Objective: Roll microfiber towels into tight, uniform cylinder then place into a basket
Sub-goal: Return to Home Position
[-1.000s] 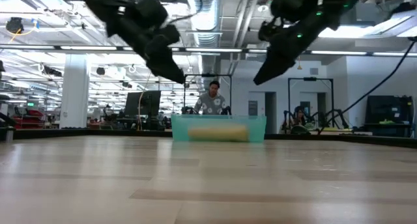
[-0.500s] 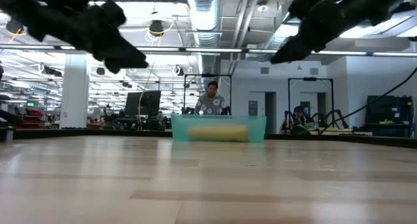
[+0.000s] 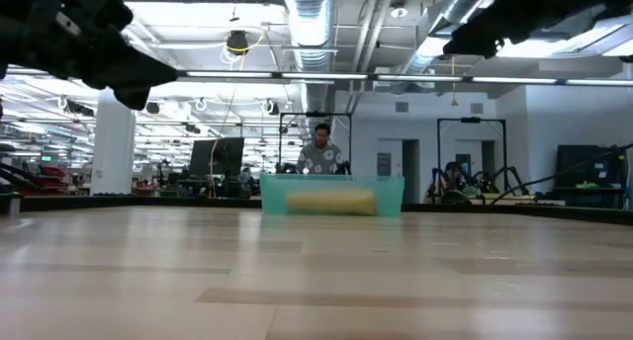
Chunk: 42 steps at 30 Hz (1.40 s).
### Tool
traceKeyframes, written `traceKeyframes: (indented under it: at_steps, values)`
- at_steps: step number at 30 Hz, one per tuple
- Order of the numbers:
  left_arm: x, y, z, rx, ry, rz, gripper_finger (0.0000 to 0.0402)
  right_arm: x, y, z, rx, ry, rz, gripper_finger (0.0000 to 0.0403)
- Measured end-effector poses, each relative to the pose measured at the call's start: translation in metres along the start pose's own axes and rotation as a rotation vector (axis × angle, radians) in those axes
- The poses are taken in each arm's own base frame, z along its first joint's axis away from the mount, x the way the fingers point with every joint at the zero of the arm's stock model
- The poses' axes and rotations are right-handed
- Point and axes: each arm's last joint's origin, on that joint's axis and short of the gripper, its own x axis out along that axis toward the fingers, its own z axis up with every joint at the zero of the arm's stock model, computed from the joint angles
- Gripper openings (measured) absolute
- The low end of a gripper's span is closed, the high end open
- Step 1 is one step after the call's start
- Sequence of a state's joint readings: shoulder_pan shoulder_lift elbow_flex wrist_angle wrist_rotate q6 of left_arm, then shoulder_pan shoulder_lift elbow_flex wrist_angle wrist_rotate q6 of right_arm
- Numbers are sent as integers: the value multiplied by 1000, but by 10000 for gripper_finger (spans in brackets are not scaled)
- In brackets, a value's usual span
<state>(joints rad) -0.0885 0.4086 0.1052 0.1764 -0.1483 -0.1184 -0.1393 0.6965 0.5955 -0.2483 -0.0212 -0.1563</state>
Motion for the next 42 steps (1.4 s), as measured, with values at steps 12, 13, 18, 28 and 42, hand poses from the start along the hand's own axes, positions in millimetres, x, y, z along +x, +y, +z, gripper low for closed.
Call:
traceKeyframes:
  at_steps: [12,13,18,28,42]
  values:
    - [-20,-2,-11,15,-161,-21,1,-18,12,-54,123,-46,16,272]
    - [-21,-2,-10,17,-171,-25,0,-21,12,-57,133,-44,17,272]
    - [-29,-2,-9,21,-212,-43,0,-42,13,-63,176,-85,16,272]
    - [-28,0,-11,41,-197,30,0,-62,17,-73,172,-284,40,272]
    - [-28,-5,-12,32,-181,-123,0,-20,29,-120,177,-364,73,272]
